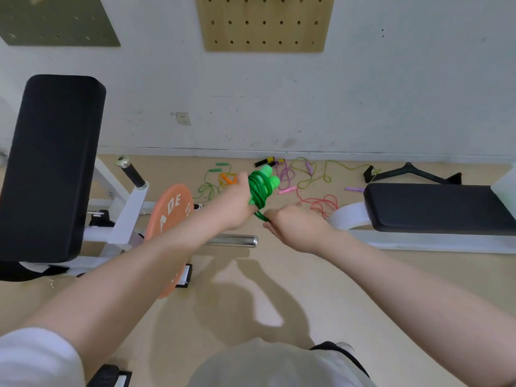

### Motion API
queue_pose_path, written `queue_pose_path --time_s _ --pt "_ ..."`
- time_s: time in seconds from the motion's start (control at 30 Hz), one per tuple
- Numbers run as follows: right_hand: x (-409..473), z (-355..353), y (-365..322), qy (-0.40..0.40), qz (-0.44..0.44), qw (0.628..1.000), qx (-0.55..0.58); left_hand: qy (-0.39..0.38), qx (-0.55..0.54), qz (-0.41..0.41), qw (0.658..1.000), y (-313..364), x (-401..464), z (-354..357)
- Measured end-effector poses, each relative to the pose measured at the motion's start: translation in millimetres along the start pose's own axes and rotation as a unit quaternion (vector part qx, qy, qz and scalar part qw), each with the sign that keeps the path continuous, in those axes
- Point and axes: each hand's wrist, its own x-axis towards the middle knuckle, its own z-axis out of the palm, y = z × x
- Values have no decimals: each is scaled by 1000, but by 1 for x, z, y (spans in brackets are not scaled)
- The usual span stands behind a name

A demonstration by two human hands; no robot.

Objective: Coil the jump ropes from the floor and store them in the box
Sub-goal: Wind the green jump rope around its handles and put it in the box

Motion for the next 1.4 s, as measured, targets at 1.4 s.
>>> queue_pose_path --time_s 1.4 --pt "32 -14 12 281 147 754 575 -57 -711 -149 685 32 13 30"
